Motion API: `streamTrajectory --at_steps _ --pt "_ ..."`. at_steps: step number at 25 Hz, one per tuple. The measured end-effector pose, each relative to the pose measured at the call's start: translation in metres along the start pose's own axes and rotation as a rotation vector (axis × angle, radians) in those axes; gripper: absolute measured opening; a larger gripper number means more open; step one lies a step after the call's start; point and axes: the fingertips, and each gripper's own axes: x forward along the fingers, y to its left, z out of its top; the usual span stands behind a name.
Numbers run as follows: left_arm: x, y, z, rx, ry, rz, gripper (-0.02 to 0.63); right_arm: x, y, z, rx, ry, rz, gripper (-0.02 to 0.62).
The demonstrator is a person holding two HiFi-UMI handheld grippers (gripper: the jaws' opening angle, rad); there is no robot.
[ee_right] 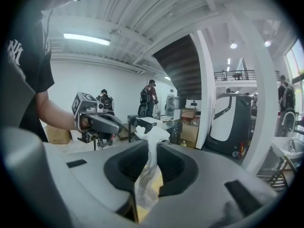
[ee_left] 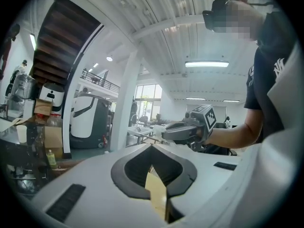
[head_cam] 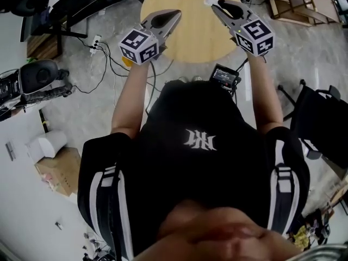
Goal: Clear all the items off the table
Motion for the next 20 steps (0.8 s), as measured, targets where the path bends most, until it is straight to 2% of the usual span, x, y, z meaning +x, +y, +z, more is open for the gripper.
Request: streamTrajectory --at_steps 5,8,16,20 --pt "0.000 -0.006 0.004 0.017 -0.010 0.003 0.012 -0.003 0.001 0.003 -0.013 -0.006 0.007 0.060" --pt "-0.011 -0.006 0.001 0.006 -0.019 0.055 0.012 0.003 0.012 0.001 -0.016 -0.017 0.052 0.060" --pt "-0.086 0.007 -0.013 -0.033 -0.030 0.308 0.012 0.065 0.080 0.013 -0.066 -0.036 0.321 0.060" --pt "-0.180 0.014 -0.017 -0.081 -0.039 0.513 0.012 0.120 0.165 0.041 -0.108 -0.040 0.533 0.060"
